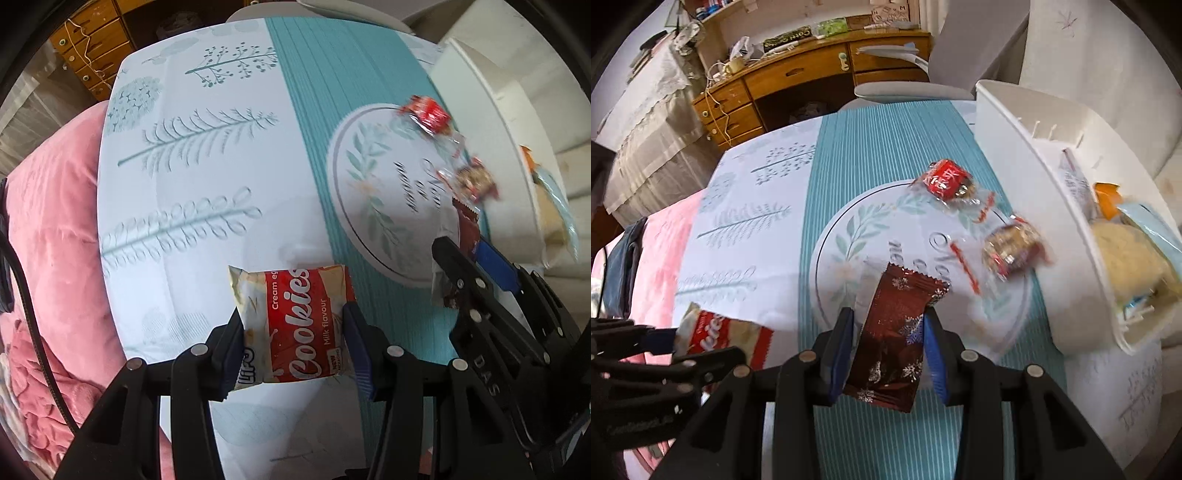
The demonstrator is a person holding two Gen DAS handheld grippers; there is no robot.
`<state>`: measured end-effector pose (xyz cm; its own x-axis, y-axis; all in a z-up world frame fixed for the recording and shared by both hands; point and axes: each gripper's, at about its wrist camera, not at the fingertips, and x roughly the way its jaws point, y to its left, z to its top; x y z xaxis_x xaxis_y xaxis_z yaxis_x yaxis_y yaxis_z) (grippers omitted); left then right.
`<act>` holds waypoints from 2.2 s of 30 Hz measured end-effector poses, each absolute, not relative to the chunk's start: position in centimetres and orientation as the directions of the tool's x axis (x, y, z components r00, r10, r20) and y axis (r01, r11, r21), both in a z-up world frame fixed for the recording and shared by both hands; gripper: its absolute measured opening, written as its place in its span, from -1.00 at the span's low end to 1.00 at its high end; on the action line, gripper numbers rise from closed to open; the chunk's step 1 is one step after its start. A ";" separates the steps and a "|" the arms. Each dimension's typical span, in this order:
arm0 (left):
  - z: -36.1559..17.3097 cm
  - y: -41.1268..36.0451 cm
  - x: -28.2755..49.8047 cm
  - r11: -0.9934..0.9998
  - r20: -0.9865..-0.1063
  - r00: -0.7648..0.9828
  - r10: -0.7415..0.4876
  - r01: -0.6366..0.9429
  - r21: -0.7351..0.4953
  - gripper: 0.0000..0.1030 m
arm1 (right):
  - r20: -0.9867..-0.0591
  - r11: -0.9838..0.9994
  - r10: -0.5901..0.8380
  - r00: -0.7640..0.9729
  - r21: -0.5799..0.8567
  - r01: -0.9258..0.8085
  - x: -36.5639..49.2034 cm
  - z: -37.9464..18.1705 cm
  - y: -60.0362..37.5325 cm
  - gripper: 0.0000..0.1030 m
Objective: Organize snacks
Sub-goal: 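Grasp the brown chocolate packet with the right tool while left tool holds the Cookies pack, then carry both snacks over the white tray and open both tools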
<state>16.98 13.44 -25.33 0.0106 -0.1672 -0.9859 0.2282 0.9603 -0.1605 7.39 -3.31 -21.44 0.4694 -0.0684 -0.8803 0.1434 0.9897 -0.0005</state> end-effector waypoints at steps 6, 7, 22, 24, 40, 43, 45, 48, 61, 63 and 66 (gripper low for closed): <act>-23.6 12.8 13.9 0.946 -0.966 0.041 -0.256 0.215 -0.242 -0.05 | -0.861 0.992 -0.072 0.504 -0.010 0.125 3.8 -19.0 -3.7 -0.27; -23.2 12.8 13.5 0.944 -0.962 0.047 -0.271 0.210 -0.255 -0.05 | -0.858 0.992 -0.073 0.508 -0.011 0.124 3.4 -18.6 -3.8 -0.27; -17.9 7.2 9.9 0.920 -0.913 0.175 -0.370 0.203 -0.334 -0.05 | -0.795 0.999 -0.019 0.606 0.012 0.047 -1.8 -13.2 -10.3 -0.27; -17.5 5.8 9.8 0.924 -0.909 0.196 -0.367 0.194 -0.331 -0.04 | -0.786 0.999 -0.014 0.618 0.013 0.038 -2.1 -12.6 -11.4 -0.27; -15.6 -4.0 10.8 0.917 -0.858 0.325 -0.397 0.114 -0.382 -0.04 | -0.740 0.995 0.016 0.673 -0.053 -0.082 -1.2 -9.7 -21.5 -0.27; -15.6 -5.5 11.7 0.920 -0.853 0.346 -0.390 0.106 -0.377 -0.04 | -0.733 0.990 0.023 0.680 -0.077 -0.117 -0.7 -9.5 -22.7 -0.26; -15.4 -6.5 12.5 0.920 -0.848 0.360 -0.389 0.102 -0.378 -0.04 | -0.729 0.987 0.030 0.683 -0.084 -0.134 -0.2 -9.3 -23.6 -0.26; -15.2 -7.9 13.8 0.922 -0.842 0.379 -0.384 0.100 -0.375 -0.04 | -0.719 0.985 0.032 0.694 -0.096 -0.146 0.8 -8.8 -24.8 -0.26; -13.7 -13.3 18.7 0.921 -0.822 0.419 -0.385 0.117 -0.372 -0.04 | -0.665 0.991 0.016 0.747 -0.087 -0.100 5.6 -6.5 -30.4 -0.25; -13.6 -13.8 18.9 0.922 -0.823 0.419 -0.384 0.121 -0.368 -0.04 | -0.663 0.994 0.023 0.748 -0.067 -0.091 6.3 -6.3 -31.2 -0.25; -13.8 -14.2 19.0 0.924 -0.830 0.410 -0.378 0.114 -0.365 -0.02 | -0.672 0.995 0.029 0.740 -0.050 -0.085 6.9 -6.6 -31.7 -0.16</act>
